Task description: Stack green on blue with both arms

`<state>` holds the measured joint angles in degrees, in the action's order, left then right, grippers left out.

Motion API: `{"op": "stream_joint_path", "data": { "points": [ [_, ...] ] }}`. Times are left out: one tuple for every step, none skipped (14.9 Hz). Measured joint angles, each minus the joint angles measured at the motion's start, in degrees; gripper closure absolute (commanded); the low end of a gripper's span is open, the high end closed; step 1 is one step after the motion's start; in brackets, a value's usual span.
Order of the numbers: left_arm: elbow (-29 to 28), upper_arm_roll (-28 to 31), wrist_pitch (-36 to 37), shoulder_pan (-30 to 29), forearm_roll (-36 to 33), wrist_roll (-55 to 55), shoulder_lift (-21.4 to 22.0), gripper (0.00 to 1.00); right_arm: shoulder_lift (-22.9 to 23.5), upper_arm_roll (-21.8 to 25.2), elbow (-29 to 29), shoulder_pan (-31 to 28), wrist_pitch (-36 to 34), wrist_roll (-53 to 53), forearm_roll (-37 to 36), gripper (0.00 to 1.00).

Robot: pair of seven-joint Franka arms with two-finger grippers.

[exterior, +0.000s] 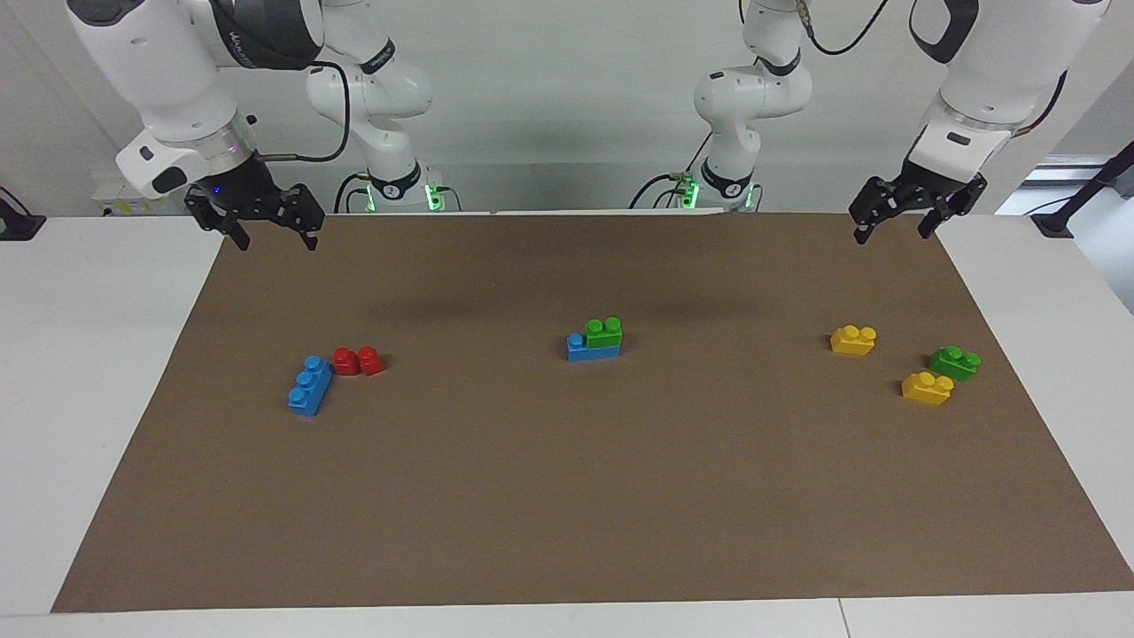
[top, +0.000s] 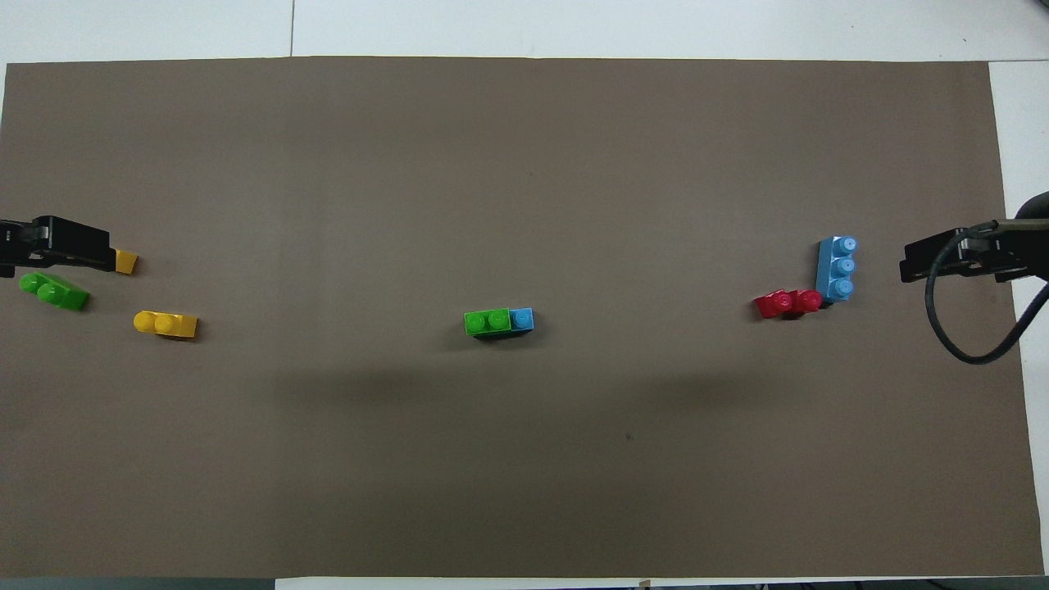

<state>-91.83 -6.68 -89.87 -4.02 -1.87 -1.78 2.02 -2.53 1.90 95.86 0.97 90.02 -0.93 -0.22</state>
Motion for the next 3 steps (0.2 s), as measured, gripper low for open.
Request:
{"op": "stream_joint_path", "data": {
  "points": [
    [0.0, -0.05, 0.0, 0.0, 0.0, 0.0, 0.0, 0.0, 0.01, -0.02, 0.0, 0.0, -0.01, 0.0, 0.0, 0.0],
    [0.0, -0.11, 0.0, 0.0, 0.0, 0.0, 0.0, 0.0, 0.01, -0.03, 0.0, 0.0, -0.03, 0.0, 0.0, 0.0],
    [0.0, -0.17, 0.0, 0.0, 0.0, 0.0, 0.0, 0.0, 0.02, -0.04, 0.0, 0.0, -0.04, 0.0, 0.0, 0.0]
  ]
}}
